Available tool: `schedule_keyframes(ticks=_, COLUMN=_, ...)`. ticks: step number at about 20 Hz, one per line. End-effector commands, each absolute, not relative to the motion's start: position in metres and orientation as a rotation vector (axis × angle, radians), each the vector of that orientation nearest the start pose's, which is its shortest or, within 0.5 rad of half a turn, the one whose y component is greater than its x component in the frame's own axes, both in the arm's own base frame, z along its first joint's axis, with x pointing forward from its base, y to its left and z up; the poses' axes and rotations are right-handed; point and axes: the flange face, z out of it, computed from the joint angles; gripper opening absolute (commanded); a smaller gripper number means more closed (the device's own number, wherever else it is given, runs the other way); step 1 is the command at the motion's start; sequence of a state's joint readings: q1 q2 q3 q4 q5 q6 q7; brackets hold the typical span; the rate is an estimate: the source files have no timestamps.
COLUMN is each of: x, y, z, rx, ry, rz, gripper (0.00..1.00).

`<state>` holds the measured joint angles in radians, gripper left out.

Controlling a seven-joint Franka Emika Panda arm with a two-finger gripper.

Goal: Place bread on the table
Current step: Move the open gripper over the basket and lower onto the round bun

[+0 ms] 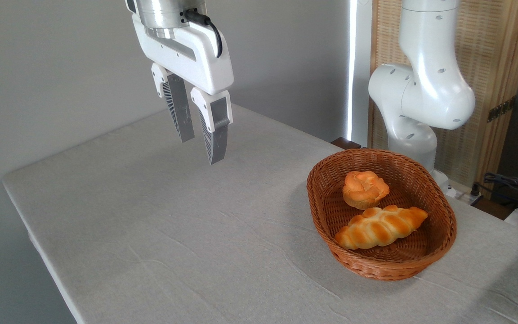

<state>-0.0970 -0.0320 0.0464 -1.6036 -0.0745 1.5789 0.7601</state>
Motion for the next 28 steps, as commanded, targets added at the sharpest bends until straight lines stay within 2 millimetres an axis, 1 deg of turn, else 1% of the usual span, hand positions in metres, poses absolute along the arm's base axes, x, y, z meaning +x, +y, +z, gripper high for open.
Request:
schedule_keyframes(ticks=1, x=0.541, y=-0.031, z=0.634, rx=-2.949, ry=1.294, rz=-0.047, gripper=1.00)
schedule_keyframes(ticks=8, x=0.540, y=-0.030, z=0.633, rx=-2.954, ry=1.290, rz=-0.044, gripper=1.00)
schedule_keyframes(ticks=9, x=0.538, y=-0.030, z=0.635, rx=-2.953, ry=1.290, rz=-0.051, gripper=1.00)
schedule_keyframes(ticks=11, x=0.533, y=-0.029, z=0.630, rx=-2.958, ry=1.292, rz=-0.031, gripper=1.00)
schedule_keyframes(ticks=13, x=0.523, y=-0.029, z=0.627, rx=-2.962, ry=1.292, rz=-0.019, gripper=1.00)
schedule_keyframes(ticks=16, x=0.502, y=-0.027, z=0.618, rx=-2.960, ry=1.307, rz=-0.017, gripper=1.00)
schedule_keyframes(ticks=18, x=0.481, y=-0.024, z=0.610, rx=-2.924, ry=1.377, rz=-0.043, gripper=1.00)
schedule_keyframes(ticks=19, x=0.467, y=-0.018, z=0.604, rx=-2.901, ry=1.425, rz=-0.055, gripper=1.00)
schedule_keyframes(ticks=20, x=0.454, y=-0.006, z=0.599, rx=-2.888, ry=1.451, rz=-0.067, gripper=1.00)
schedule_keyframes(ticks=22, x=0.426, y=0.000, z=0.583, rx=-2.848, ry=1.555, rz=-0.042, gripper=1.00)
schedule_keyframes(ticks=24, x=0.402, y=0.011, z=0.566, rx=-2.787, ry=1.662, rz=-0.003, gripper=1.00)
schedule_keyframes(ticks=26, x=0.383, y=0.014, z=0.551, rx=-2.721, ry=1.756, rz=0.043, gripper=1.00)
schedule_keyframes(ticks=28, x=0.370, y=0.015, z=0.538, rx=-2.697, ry=1.785, rz=0.062, gripper=1.00)
